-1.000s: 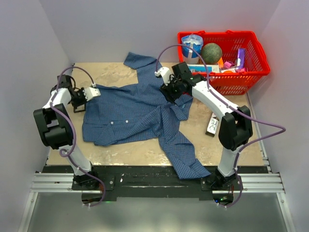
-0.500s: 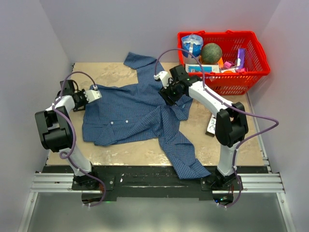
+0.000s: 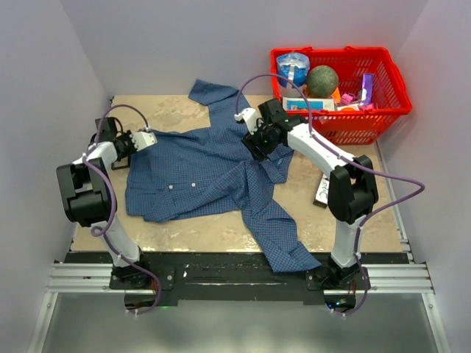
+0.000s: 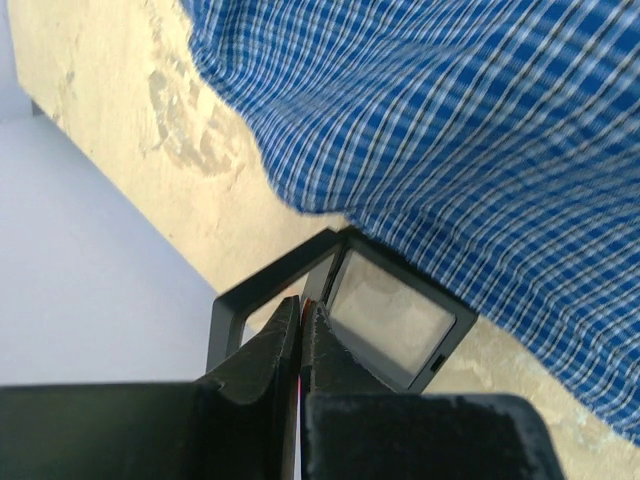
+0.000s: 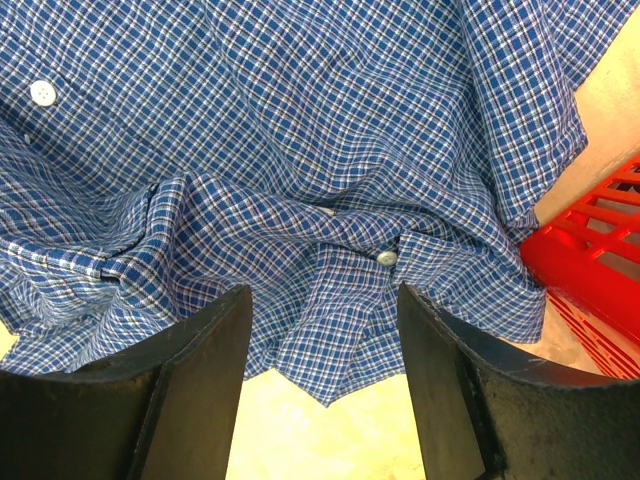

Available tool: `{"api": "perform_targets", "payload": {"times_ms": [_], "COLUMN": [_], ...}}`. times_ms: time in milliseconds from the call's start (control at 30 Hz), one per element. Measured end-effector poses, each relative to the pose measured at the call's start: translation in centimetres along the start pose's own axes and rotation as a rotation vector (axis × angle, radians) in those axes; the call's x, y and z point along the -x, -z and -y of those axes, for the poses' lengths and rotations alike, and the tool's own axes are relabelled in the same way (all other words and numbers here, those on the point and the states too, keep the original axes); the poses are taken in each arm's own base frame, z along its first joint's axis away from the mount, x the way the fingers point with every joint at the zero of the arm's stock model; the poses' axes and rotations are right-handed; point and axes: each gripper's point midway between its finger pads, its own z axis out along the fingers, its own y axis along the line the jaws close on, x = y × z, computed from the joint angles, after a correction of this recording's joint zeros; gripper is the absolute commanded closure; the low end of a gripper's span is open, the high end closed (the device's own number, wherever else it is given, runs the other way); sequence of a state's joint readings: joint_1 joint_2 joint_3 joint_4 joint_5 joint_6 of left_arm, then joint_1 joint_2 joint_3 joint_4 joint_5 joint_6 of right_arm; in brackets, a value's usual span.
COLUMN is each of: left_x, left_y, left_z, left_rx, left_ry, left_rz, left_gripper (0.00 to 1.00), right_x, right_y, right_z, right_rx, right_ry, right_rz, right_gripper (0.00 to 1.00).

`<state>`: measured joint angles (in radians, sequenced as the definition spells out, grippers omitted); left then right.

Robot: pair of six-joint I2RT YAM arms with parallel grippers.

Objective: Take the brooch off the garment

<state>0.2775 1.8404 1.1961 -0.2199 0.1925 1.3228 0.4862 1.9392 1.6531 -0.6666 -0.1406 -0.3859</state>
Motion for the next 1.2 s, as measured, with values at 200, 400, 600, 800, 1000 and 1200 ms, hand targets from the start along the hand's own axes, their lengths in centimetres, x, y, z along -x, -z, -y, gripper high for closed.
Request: {"api": "perform_targets", "payload": {"times_ms": [200, 400, 600, 800, 1000, 1200], "left_x": [0.5, 0.2, 0.0, -0.3, -0.5, -0.6], "left_y": [-0.7, -0.9, -0.9, -0.8, -0.7, -0.8], "left_z": [0.5, 0.5, 0.6, 0.7, 1.3, 1.3], "left_rx": [-0.017, -0.017, -0.021, -0.026, -0.043, -0.043], "left_ry": [-0.007, -0.005, -0.003, -0.001, 0.016, 0.02], "left_rz": [0.0, -0.015, -0.027, -0.042, -0.053, -0.058], "left_gripper": [1.0, 1.0, 1.0, 1.0, 1.0, 1.0], "right_x": [-0.1, -0.1, -0.1, -0.1, -0.1, -0.1], "right_y": [0.0, 0.0, 0.0, 0.0, 0.0, 0.0], "right_z": [0.2, 0.3, 0.3, 0.3, 0.3, 0.3], "right_rx": [-0.009, -0.016, -0.016, -0.016, -0.017, -0.017], "right_ry": [0.0, 0.001, 0.0, 0.0, 0.0, 0.0], "right_rz": [-0.004, -0.007, -0.007, -0.007, -0.007, -0.007], "right_gripper": [0.37, 0.37, 0.37, 0.36, 0.36, 0.36]}}
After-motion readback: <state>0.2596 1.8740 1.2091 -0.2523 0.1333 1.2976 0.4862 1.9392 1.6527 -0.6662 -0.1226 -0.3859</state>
